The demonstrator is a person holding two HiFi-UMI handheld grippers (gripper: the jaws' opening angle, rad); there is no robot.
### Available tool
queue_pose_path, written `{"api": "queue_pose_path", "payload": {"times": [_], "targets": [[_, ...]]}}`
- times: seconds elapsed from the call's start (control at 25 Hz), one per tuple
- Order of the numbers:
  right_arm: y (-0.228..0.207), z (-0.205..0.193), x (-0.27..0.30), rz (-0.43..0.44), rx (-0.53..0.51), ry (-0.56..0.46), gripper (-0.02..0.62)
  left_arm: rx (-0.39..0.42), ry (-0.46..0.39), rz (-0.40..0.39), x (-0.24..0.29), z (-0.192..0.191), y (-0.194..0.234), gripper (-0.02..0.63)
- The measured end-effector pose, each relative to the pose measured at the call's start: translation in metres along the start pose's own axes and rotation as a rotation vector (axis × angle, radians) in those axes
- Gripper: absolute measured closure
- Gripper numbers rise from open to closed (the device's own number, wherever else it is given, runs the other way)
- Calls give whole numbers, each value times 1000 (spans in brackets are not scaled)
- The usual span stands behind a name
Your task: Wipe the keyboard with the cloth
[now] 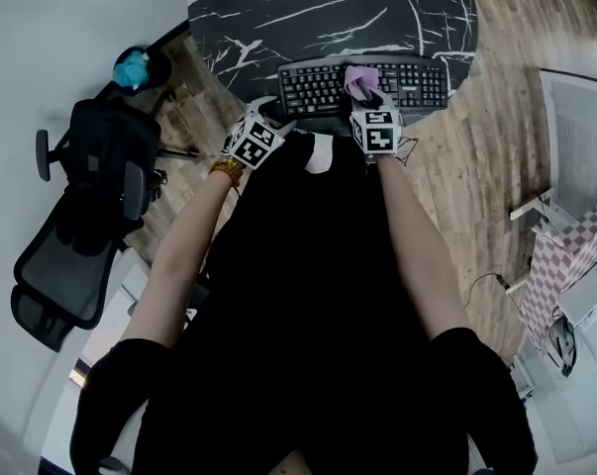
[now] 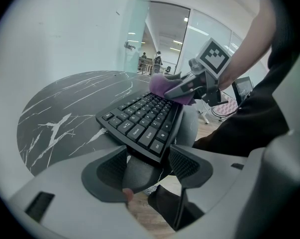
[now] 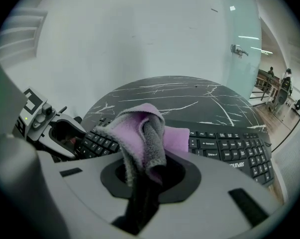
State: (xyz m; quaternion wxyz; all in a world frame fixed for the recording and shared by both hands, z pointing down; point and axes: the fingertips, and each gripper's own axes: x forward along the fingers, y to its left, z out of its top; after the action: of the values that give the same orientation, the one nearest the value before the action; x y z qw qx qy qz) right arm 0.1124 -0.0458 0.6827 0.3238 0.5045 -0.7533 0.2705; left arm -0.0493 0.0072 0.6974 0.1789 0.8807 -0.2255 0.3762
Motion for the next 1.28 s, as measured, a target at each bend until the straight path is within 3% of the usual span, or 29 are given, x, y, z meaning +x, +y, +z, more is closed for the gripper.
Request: {"api": "queue_pose_path", "payload": {"times": [0.84, 1.28], "targets": [[64, 7, 8, 107, -113, -3, 526, -3, 23, -4, -1, -4, -1, 337], [85, 4, 11, 152, -310, -2, 526, 8, 31, -11, -1, -4, 0, 337]]}}
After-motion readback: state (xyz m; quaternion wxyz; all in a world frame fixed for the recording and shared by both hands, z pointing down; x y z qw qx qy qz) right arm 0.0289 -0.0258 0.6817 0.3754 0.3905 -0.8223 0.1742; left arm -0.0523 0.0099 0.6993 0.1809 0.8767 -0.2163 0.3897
